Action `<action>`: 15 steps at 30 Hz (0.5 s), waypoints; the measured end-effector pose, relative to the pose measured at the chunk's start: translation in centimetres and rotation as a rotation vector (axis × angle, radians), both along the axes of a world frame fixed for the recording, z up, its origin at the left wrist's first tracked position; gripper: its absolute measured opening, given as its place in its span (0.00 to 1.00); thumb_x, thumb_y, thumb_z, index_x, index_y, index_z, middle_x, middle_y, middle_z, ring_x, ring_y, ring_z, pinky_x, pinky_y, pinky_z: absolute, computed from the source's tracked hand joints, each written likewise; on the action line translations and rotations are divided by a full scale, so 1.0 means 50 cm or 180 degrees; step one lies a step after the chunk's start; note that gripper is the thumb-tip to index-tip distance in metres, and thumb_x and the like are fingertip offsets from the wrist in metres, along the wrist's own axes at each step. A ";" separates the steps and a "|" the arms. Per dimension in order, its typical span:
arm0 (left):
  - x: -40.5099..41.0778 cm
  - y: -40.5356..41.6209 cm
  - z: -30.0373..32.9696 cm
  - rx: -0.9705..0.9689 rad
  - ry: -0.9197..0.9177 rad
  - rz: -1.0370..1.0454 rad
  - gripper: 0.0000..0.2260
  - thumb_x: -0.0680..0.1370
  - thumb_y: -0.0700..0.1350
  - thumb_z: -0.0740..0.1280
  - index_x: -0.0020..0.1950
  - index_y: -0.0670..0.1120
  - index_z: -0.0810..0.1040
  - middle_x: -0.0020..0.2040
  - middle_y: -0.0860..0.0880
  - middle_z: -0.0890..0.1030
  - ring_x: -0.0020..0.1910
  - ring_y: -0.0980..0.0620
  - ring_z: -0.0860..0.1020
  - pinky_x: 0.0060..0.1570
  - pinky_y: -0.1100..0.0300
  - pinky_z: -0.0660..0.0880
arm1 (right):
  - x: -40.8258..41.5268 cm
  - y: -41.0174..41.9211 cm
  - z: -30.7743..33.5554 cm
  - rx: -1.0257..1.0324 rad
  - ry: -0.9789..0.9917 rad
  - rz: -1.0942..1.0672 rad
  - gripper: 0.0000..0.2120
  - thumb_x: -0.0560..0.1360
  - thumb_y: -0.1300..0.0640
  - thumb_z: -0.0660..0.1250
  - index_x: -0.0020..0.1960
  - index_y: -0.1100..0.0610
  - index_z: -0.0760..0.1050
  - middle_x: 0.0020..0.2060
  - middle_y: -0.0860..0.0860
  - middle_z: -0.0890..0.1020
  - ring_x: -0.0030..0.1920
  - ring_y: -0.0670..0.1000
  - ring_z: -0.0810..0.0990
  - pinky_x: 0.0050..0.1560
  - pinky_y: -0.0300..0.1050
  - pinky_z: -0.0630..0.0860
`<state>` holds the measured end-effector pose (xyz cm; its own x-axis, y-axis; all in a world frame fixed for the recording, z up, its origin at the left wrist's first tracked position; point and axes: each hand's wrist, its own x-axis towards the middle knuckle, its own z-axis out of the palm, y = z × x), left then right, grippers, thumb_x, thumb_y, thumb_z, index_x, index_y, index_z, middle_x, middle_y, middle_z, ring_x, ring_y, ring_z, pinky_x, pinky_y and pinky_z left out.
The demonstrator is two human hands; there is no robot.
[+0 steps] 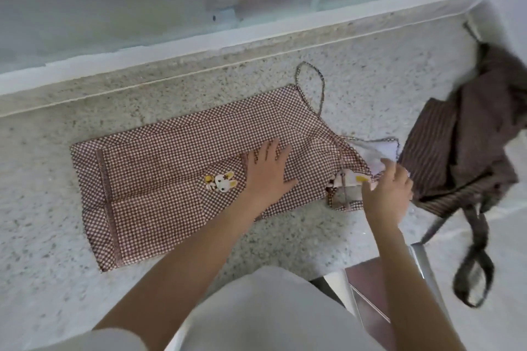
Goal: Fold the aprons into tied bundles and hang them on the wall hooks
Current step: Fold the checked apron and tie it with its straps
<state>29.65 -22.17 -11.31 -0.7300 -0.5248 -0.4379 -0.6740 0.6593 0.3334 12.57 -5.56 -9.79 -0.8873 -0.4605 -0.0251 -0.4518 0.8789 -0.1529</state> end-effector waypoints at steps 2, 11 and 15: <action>-0.005 0.011 -0.019 -0.0007 -0.0284 -0.0082 0.42 0.71 0.69 0.61 0.77 0.53 0.44 0.77 0.46 0.40 0.75 0.42 0.41 0.69 0.36 0.42 | -0.030 0.024 -0.021 0.0503 0.0074 0.0323 0.25 0.68 0.62 0.71 0.64 0.57 0.69 0.62 0.61 0.71 0.58 0.66 0.70 0.51 0.62 0.70; 0.016 0.004 -0.048 -0.0136 -0.0303 -0.0008 0.46 0.65 0.72 0.64 0.76 0.60 0.44 0.77 0.52 0.37 0.75 0.47 0.36 0.70 0.39 0.38 | -0.225 0.020 0.009 -0.0214 -0.0619 0.0786 0.12 0.80 0.56 0.55 0.54 0.63 0.73 0.41 0.61 0.80 0.41 0.63 0.78 0.37 0.50 0.69; 0.009 0.007 -0.047 -0.0174 -0.0282 0.0068 0.46 0.64 0.72 0.65 0.75 0.61 0.46 0.77 0.52 0.38 0.75 0.48 0.37 0.71 0.39 0.41 | -0.295 -0.019 0.015 0.0510 -0.0357 0.1145 0.11 0.79 0.55 0.57 0.54 0.61 0.73 0.40 0.58 0.79 0.39 0.60 0.76 0.37 0.49 0.70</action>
<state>30.12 -21.82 -13.66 -0.6779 -0.5647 -0.4707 -0.7134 0.6599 0.2358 -2.16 -6.49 -9.06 -0.6580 -0.7233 -0.2093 -0.7230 0.6846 -0.0928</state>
